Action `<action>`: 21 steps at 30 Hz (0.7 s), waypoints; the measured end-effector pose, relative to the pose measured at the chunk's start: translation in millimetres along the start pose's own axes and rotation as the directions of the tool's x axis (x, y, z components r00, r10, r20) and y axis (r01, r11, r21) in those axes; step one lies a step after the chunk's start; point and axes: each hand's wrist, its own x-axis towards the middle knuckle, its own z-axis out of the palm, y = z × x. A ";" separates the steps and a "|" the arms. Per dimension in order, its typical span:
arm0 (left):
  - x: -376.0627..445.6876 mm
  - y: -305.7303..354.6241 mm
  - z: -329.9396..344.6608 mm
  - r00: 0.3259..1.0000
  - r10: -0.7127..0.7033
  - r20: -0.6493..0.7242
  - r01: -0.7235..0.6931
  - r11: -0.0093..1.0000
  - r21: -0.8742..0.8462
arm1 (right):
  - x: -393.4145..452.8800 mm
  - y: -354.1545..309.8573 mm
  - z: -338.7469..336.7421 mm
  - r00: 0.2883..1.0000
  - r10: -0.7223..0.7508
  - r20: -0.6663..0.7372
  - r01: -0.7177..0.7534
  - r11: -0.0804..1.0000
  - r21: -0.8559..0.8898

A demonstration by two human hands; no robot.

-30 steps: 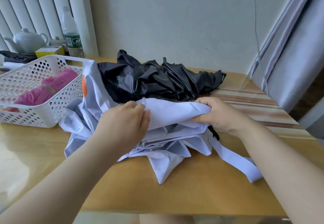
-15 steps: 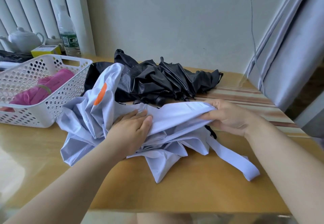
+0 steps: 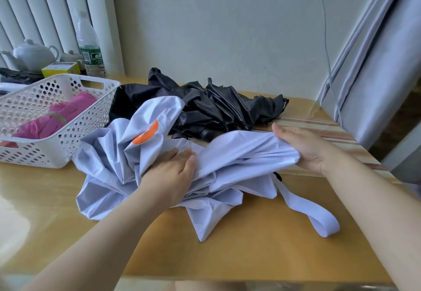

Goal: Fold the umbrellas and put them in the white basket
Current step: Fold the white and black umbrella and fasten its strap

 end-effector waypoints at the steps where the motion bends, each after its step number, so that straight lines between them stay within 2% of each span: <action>1: -0.3 0.4 1.3 1.000 0.004 -0.008 -0.004 1.000 0.013 | -0.6 0.5 -1.3 0.997 -0.026 -0.066 0.020 0.995 -0.101; 2: -0.3 0.5 1.8 1.000 0.014 -0.020 -0.014 1.000 0.025 | -2.5 0.8 -1.3 0.993 -0.059 -0.099 0.035 0.973 -0.229; 4: -1.3 0.4 1.1 0.997 0.043 -0.059 -0.043 0.999 -0.008 | -7.8 4.6 -0.2 0.993 -0.098 -0.064 0.058 0.890 -0.453; 5: -2.8 1.0 -0.5 0.995 0.060 -0.086 -0.065 0.996 -0.060 | -11.2 8.2 1.4 0.989 -0.130 -0.072 0.075 0.857 -0.510; 6: -4.9 1.2 -2.3 0.990 0.080 -0.120 -0.095 0.987 -0.128 | -17.8 11.0 4.5 0.965 -0.222 -0.136 0.114 0.831 -0.544; 7: -7.6 0.9 -4.7 0.981 0.101 -0.164 -0.131 0.973 -0.189 | -24.2 14.2 7.2 0.889 -0.393 -0.236 0.200 0.795 -0.572; 8: -11.6 -1.0 -7.2 0.971 0.120 -0.206 -0.165 0.962 -0.218 | -33.4 16.4 13.1 0.751 -0.590 -0.295 0.320 0.717 -0.620; 9: -15.8 -4.0 -10.6 0.959 0.143 -0.246 -0.197 0.957 -0.211 | -42.5 17.3 20.7 0.629 -0.730 -0.268 0.425 0.611 -0.668; 10: -20.3 -8.3 -15.0 0.944 0.172 -0.282 -0.229 0.956 -0.181 | -50.7 17.1 30.6 0.573 -0.805 -0.153 0.507 0.495 -0.706; 11: -25.5 -12.6 -19.6 0.929 0.220 -0.298 -0.269 0.954 -0.136 | -56.1 18.7 41.7 0.558 -0.830 0.015 0.562 0.365 -0.742; 13: -33.9 -20.4 -27.6 0.897 0.343 -0.280 -0.358 0.934 -0.004 | -54.1 27.0 62.0 0.517 -0.797 0.311 0.600 0.079 -0.796; 14: -35.8 -24.7 -30.0 0.876 0.400 -0.267 -0.399 0.915 0.062 | -48.3 31.0 70.7 0.494 -0.781 0.382 0.597 -0.014 -0.802; 17: -37.7 -43.1 -30.3 0.808 0.548 -0.218 -0.508 0.835 0.212 | -28.2 35.9 92.2 0.465 -0.770 0.437 0.568 -0.119 -0.814; 19: -37.8 -56.2 -28.2 0.791 0.586 -0.176 -0.536 0.802 0.263 | -20.9 34.7 102.2 0.441 -0.767 0.466 0.532 -0.194 -0.824; 21: -37.1 -65.2 -27.1 0.779 0.599 -0.183 -0.541 0.791 0.286 | -21.2 31.4 111.6 0.385 -0.783 0.488 0.490 -0.275 -0.827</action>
